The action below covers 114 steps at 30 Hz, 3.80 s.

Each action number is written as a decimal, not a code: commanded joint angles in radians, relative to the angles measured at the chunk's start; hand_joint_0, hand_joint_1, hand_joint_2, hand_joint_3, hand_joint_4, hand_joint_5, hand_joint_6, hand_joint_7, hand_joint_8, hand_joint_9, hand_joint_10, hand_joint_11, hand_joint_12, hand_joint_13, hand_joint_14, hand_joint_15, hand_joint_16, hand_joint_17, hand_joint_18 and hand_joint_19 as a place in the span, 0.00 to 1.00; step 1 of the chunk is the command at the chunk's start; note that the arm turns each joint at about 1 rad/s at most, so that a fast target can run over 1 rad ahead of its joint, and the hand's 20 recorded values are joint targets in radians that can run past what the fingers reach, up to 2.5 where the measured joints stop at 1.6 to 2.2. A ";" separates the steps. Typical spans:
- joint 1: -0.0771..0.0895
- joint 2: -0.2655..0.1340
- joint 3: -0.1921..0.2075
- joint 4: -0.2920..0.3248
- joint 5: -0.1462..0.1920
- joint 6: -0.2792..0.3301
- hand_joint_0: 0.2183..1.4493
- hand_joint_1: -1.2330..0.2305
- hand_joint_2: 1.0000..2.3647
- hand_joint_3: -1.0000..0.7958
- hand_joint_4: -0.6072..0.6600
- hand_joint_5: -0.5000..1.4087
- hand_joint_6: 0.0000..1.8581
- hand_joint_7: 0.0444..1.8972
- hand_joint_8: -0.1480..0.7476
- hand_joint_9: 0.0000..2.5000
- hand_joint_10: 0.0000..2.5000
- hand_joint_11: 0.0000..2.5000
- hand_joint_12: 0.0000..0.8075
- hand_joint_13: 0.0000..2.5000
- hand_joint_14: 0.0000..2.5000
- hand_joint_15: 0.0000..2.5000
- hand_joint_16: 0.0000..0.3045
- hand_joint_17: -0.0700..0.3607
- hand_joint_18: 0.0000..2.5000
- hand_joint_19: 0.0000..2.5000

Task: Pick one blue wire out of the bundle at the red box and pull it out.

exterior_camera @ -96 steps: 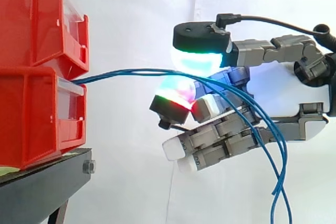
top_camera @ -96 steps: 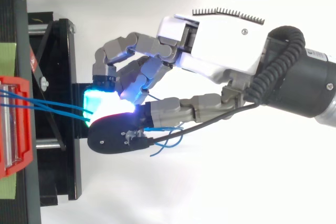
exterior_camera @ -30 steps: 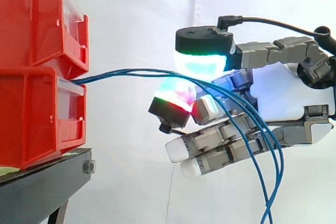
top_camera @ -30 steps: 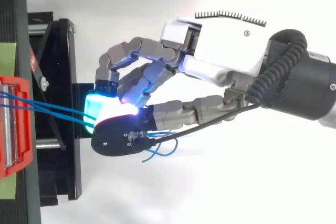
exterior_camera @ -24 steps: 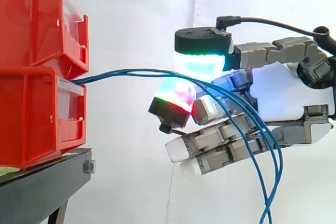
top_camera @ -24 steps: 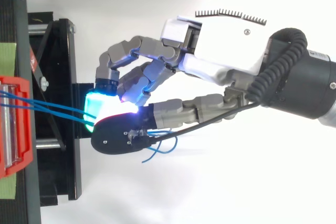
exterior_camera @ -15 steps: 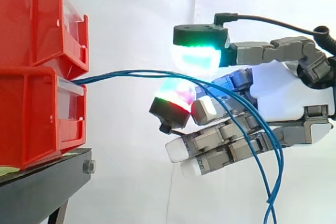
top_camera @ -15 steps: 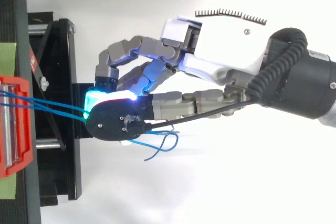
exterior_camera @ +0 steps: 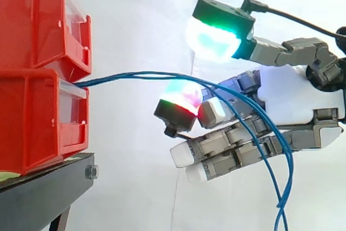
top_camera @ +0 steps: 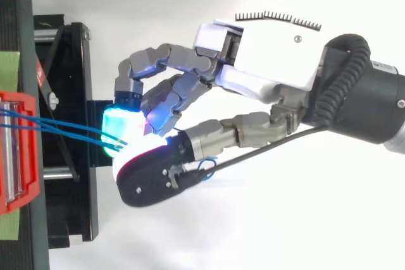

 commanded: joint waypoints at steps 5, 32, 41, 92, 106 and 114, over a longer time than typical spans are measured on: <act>0.000 0.000 0.000 -0.010 -0.001 0.002 0.31 0.25 0.01 0.34 0.64 0.18 0.45 0.61 0.48 0.41 0.01 0.36 0.47 0.25 0.01 0.14 0.19 0.47 0.18 0.17; 0.001 0.000 0.000 -0.013 -0.006 0.002 0.34 0.23 0.00 0.28 0.75 0.20 0.37 0.65 0.46 0.39 0.01 0.34 0.46 0.24 0.01 0.13 0.19 0.47 0.19 0.15; 0.001 0.001 -0.002 -0.013 -0.006 0.002 0.29 0.31 0.01 0.39 0.67 0.20 0.40 0.65 0.48 0.41 0.01 0.34 0.47 0.25 0.01 0.13 0.19 0.47 0.19 0.17; 0.003 0.000 -0.002 -0.015 -0.006 0.002 0.32 0.28 0.02 0.47 0.65 0.18 0.43 0.59 0.49 0.38 0.01 0.35 0.48 0.24 0.01 0.13 0.20 0.48 0.19 0.17; 0.003 0.000 -0.003 -0.015 -0.006 0.000 0.32 0.29 0.01 0.53 0.79 0.22 0.30 0.74 0.49 0.40 0.01 0.28 0.49 0.24 0.01 0.12 0.21 0.49 0.20 0.17; 0.003 0.000 -0.003 -0.015 -0.006 0.002 0.34 0.29 0.02 0.51 0.76 0.22 0.28 0.76 0.48 0.40 0.01 0.31 0.47 0.24 0.01 0.13 0.20 0.47 0.19 0.17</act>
